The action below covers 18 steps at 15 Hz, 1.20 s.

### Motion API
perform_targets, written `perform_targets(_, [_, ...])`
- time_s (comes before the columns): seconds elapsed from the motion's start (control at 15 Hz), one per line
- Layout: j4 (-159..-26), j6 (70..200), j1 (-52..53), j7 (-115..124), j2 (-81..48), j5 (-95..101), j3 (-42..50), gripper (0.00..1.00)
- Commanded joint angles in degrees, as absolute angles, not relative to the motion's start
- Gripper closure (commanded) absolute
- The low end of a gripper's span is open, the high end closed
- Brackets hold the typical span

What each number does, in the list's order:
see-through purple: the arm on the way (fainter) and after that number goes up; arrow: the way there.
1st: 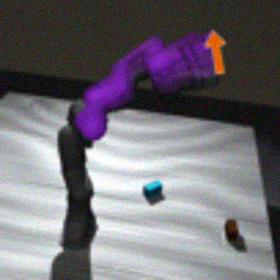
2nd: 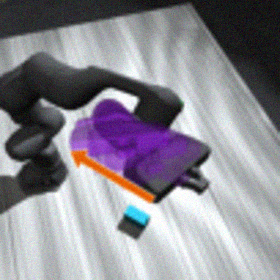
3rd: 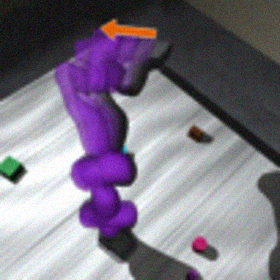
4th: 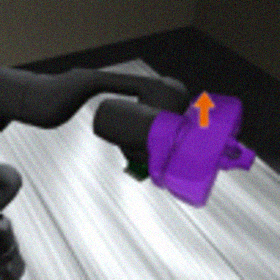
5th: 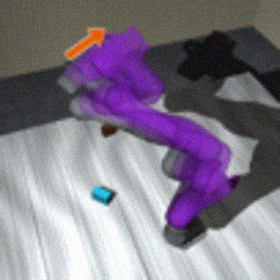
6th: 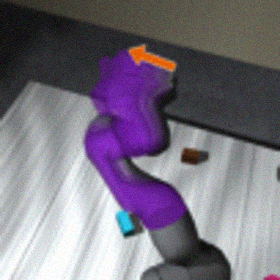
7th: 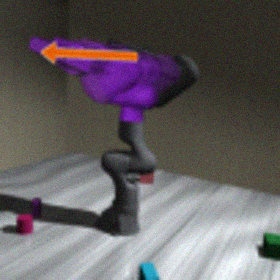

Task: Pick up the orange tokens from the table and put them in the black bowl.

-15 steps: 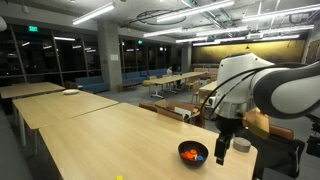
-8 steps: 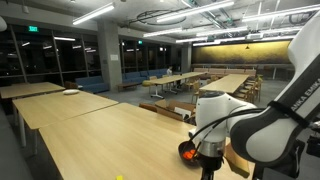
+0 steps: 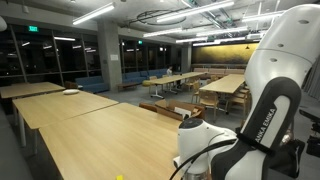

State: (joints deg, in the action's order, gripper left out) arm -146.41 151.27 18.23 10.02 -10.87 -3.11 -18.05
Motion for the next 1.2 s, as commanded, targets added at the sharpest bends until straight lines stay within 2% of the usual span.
perform_targets(0.0, [-144.17,155.36,19.63,10.56,-15.1,-2.97,-18.16,0.0])
perform_targets(0.47, [-146.0,162.55,25.88,16.74,-17.88,4.48,-13.98,0.0])
perform_targets(1.13, [-146.46,166.32,38.68,30.38,-18.93,16.33,-4.66,0.0])
